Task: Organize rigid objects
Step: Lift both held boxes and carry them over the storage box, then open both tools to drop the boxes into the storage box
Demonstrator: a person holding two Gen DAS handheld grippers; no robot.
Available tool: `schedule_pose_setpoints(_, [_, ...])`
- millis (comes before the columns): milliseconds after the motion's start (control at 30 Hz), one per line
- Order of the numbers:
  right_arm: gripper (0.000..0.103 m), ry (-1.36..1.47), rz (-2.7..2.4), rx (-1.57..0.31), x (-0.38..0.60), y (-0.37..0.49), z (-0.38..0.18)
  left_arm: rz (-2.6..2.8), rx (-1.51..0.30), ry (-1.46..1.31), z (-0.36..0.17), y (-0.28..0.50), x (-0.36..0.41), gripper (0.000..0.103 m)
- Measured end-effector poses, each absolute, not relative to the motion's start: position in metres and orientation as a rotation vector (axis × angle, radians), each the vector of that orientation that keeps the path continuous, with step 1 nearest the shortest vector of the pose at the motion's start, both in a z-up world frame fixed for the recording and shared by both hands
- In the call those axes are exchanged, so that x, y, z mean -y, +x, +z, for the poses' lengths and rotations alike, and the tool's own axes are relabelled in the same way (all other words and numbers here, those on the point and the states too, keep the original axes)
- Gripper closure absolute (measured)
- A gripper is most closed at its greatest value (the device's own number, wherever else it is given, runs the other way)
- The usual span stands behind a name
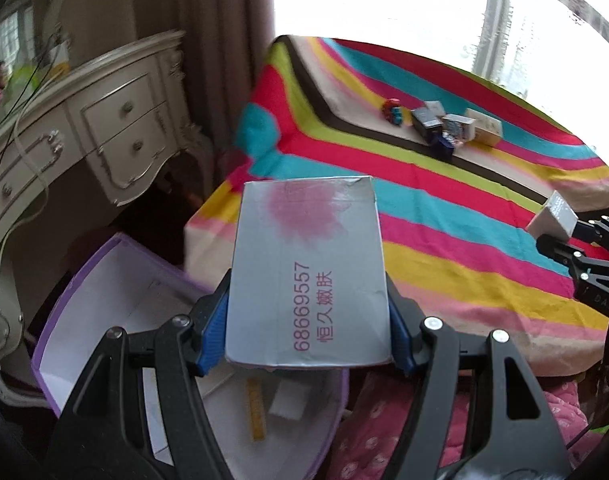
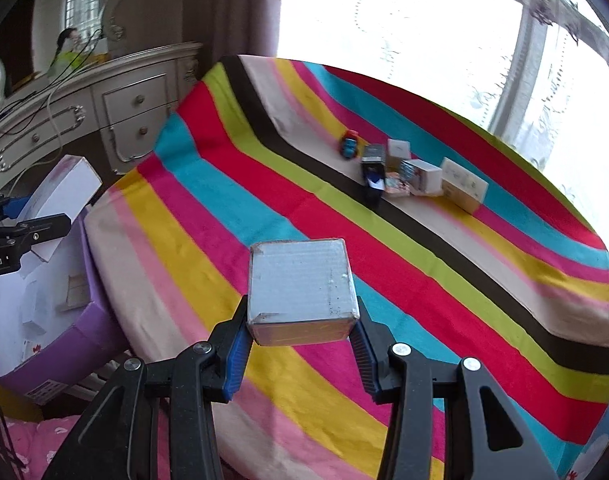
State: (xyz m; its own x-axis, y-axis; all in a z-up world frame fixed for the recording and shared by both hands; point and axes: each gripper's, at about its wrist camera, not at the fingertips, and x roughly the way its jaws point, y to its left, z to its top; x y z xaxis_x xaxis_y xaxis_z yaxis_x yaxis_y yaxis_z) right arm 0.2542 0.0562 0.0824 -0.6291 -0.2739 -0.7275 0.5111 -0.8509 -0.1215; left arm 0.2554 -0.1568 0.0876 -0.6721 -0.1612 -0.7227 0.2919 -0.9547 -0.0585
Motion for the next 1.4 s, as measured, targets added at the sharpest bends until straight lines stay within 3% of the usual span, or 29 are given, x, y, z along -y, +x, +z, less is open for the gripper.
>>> schedule_pose_setpoints(933, [0.056, 0.837, -2.025, -0.806, 0.129, 0.335, 0.065, -2.388, -0.459, 1.013, 0.062, 0.352, 0.259, 0.034])
schedule_pose_setpoints(1400, [0.056, 0.794, -1.81, -0.8, 0.179, 0.376, 0.049, -2.236, -0.438, 1.059, 0.047, 0.37, 0.283, 0.033])
